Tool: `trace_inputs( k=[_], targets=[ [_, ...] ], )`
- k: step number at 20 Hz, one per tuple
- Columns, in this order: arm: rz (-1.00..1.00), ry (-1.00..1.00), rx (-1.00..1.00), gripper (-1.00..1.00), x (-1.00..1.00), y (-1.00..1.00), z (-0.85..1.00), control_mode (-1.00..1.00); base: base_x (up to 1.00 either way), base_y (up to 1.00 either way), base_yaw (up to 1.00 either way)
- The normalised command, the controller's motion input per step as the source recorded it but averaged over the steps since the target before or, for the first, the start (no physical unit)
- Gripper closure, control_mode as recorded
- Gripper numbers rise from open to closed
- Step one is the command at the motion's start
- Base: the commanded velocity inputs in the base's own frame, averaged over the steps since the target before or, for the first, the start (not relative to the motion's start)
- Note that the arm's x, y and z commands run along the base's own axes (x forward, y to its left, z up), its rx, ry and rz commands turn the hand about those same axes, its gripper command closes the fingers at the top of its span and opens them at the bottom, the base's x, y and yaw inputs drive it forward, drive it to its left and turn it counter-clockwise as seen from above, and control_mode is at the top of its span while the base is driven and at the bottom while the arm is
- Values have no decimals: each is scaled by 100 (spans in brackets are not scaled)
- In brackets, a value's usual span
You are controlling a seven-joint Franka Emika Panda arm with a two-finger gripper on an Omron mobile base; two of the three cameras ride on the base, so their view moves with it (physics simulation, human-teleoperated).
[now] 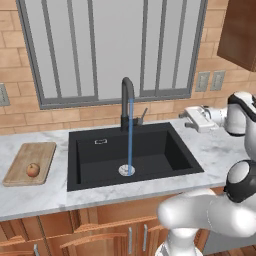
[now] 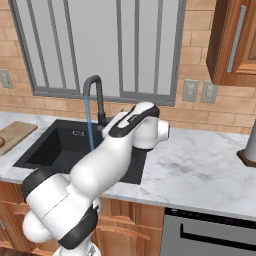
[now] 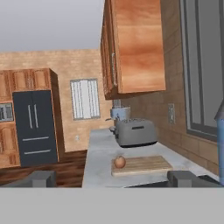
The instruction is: Pick the peach from the sink and place it on the cutting board to airdry. Then turn off the sink faucet.
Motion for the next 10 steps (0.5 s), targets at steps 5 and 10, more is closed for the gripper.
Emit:
trace_inputs(
  k=[5, 10],
  targets=[
    [0, 0, 0, -100, 47, -1, -22, -100, 0, 0, 0],
    [0, 0, 0, -100, 31, 0, -21, -100, 0, 0, 0]
  ],
)
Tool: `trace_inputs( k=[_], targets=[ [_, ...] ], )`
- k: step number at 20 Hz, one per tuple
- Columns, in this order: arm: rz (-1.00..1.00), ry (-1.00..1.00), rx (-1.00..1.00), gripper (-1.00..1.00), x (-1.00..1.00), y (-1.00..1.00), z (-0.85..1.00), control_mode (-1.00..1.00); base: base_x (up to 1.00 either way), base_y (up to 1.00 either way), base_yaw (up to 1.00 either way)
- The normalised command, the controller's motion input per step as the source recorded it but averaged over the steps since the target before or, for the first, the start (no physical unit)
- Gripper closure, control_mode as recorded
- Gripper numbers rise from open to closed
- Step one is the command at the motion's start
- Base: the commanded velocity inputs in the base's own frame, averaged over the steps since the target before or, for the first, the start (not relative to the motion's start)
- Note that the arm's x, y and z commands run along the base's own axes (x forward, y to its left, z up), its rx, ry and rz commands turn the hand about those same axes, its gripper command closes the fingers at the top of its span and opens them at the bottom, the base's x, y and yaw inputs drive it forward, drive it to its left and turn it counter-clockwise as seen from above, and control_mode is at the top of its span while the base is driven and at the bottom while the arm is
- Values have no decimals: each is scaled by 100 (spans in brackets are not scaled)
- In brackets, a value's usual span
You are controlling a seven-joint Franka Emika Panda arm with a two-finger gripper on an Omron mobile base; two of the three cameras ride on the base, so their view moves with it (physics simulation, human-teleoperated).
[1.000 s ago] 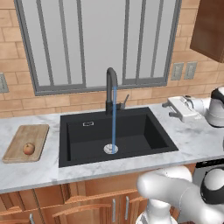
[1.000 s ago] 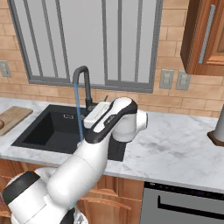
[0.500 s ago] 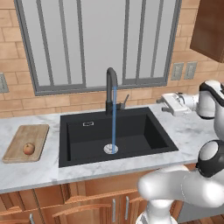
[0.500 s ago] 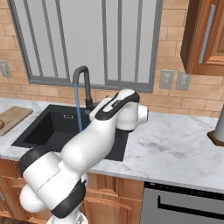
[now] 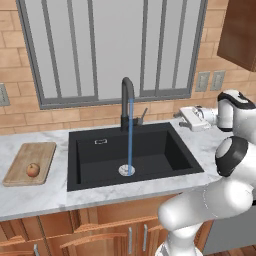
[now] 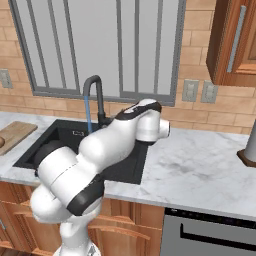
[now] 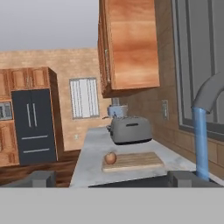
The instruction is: Pick the peach from the sink and place it on the cutting board to airdry. Then turn off the sink faucet.
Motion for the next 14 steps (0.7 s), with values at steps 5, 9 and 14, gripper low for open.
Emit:
trace_inputs(
  k=[5, 9, 14],
  targets=[
    [0, 0, 0, -100, 1, 0, -9, -100, 0, 0, 0],
    [0, 0, 2, -100, 0, 0, 0, -100, 0, 0, 0],
    [0, 0, 5, -100, 9, 0, -4, -100, 0, 0, 0]
  ],
)
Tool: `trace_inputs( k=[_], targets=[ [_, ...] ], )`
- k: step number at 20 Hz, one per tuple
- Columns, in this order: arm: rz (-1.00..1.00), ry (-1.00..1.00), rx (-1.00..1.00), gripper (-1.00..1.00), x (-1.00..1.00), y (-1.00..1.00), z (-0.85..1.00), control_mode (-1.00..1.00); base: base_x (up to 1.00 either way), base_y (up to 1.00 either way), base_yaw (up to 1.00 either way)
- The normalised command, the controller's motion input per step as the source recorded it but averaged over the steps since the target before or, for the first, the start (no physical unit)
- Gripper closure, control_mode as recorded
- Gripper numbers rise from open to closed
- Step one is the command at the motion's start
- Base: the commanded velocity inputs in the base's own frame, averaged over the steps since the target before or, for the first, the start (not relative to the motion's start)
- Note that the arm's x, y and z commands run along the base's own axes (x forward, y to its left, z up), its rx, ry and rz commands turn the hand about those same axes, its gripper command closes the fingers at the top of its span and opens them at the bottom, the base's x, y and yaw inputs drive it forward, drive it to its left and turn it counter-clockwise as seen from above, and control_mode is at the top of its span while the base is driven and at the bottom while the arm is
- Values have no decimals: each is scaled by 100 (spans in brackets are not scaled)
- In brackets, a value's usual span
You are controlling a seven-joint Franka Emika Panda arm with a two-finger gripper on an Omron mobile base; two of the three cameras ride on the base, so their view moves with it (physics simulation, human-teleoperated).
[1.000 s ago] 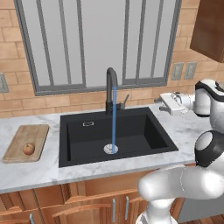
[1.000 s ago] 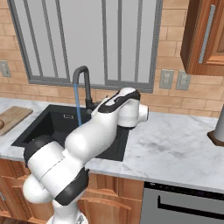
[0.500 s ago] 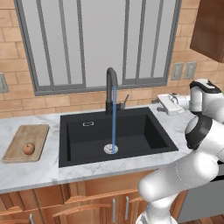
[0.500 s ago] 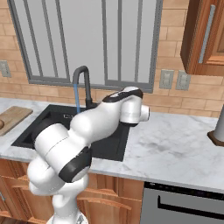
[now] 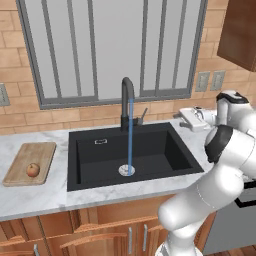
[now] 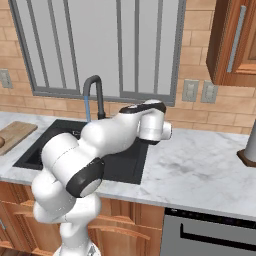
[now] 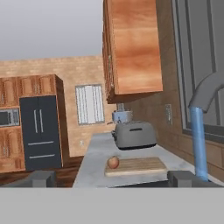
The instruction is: Pick the peach from the sink and place it on the cutting board to airdry. Then turn off the sink faucet.
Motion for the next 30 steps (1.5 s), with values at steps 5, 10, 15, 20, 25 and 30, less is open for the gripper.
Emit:
trace_inputs(
  k=[5, 10, 15, 20, 25, 30],
  targets=[
    [2, 0, 8, -100, 24, 0, -15, -100, 0, 0, 0],
    [5, 0, 7, -100, 43, 0, -24, -100, 0, 0, 0],
    [6, 0, 1, -100, 43, 0, -8, -100, 0, 0, 0],
    [6, 0, 0, -100, 42, -2, 0, -100, 0, 0, 0],
    [6, 0, 0, -100, 36, -2, -14, -100, 0, 0, 0],
    [5, 0, 0, -100, 24, 0, -38, -100, 0, 0, 0]
  ],
)
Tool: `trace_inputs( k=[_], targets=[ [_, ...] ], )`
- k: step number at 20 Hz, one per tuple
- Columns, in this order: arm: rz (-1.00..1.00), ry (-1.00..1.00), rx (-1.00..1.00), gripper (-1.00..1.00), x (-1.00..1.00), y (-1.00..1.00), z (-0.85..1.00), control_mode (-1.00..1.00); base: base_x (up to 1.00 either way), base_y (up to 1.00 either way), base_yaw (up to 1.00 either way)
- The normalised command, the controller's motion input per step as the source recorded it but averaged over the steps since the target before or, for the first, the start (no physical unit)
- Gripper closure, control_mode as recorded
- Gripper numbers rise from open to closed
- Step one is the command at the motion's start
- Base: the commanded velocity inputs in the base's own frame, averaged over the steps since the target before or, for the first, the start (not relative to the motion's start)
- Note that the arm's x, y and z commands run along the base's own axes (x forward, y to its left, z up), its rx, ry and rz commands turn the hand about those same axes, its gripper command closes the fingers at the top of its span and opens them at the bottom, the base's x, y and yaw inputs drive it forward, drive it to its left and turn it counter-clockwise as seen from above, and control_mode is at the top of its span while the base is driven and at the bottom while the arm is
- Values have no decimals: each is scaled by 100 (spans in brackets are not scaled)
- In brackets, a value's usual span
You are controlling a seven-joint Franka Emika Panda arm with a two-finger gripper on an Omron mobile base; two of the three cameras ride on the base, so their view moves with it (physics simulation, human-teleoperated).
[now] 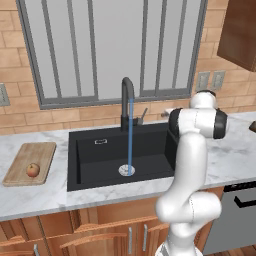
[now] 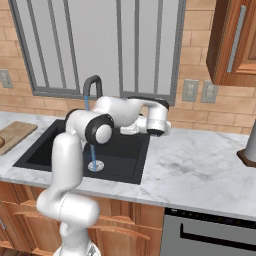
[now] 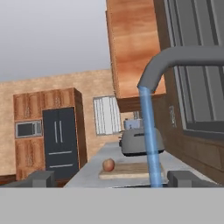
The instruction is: Pick the peach from the sink and place it on the cutting board to airdry. Then turn off the sink faucet.
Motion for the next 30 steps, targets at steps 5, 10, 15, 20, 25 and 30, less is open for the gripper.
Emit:
trace_inputs(
  k=[5, 10, 15, 20, 25, 30],
  targets=[
    [3, -3, 0, -100, 20, 0, -23, -100, 0, 0, 0],
    [0, -14, -1, -100, 2, 0, 1, -100, 0, 0, 0],
    [0, -12, -4, -100, 0, 1, 1, -100, 0, 0, 0],
    [-2, -10, -3, -100, 0, 6, 0, -100, 0, 0, 0],
    [-9, -6, 0, -100, 0, 2, 0, -100, 0, 0, 0],
    [-17, -2, 0, -100, 0, 0, 0, -100, 0, 0, 0]
  ],
)
